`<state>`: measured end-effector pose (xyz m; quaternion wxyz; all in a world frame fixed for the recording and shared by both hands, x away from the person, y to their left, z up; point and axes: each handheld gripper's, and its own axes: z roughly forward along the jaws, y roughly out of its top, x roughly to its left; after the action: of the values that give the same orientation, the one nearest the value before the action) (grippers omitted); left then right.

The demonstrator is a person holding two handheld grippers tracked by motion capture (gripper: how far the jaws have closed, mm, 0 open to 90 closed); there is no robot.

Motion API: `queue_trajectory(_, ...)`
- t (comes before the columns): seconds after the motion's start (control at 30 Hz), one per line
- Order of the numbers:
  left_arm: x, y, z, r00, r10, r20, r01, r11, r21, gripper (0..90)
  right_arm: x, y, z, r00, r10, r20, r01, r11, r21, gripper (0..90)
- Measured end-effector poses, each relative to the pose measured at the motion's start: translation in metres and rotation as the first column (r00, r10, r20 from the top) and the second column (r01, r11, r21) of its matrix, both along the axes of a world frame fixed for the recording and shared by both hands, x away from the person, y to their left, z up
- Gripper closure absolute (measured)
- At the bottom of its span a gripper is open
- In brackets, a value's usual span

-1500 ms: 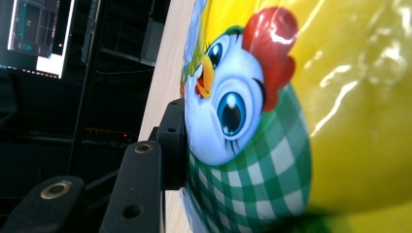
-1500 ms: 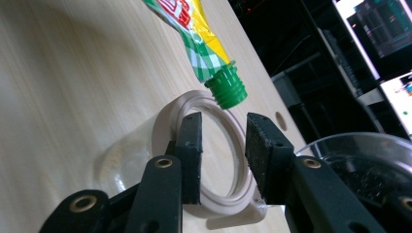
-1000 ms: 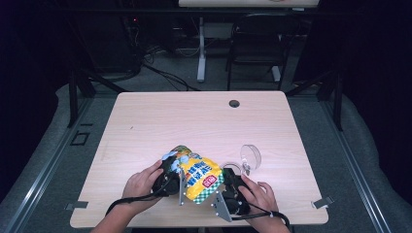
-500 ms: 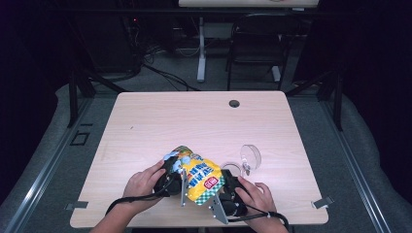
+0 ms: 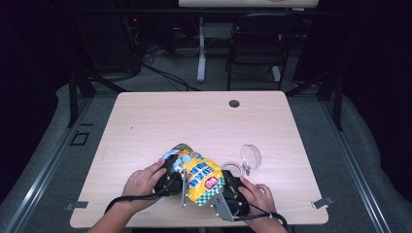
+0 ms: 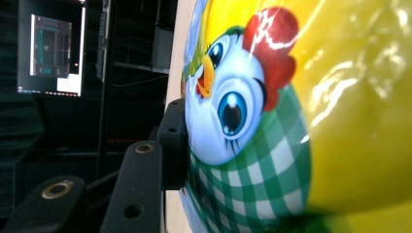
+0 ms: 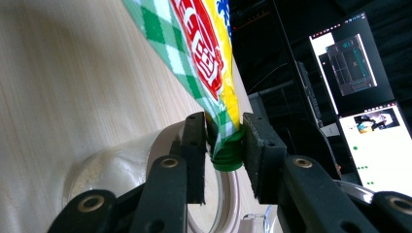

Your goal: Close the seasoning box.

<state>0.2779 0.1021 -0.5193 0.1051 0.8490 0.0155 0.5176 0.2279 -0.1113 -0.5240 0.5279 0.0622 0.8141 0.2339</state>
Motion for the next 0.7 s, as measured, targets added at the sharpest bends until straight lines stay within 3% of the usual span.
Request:
queue_trajectory(0.47, -0.0012, -0.0019, 0.0074, 0.9968, -0.021, 0.077, 0.016, 0.998, 0.061, 61.2, -0.0001, -0.0016, 0.0003, 0.9997, -0.011, -0.021, 0.013, 0.997, 0.078, 71.5)
queue_trajectory(0.7, -0.0017, -0.004, 0.0081, 0.9935, -0.029, 0.11, 0.019, 0.9963, 0.084, 61.2, 0.0001, -0.0036, 0.0012, 0.9988, -0.023, -0.043, 0.027, 0.995, 0.092, 71.3)
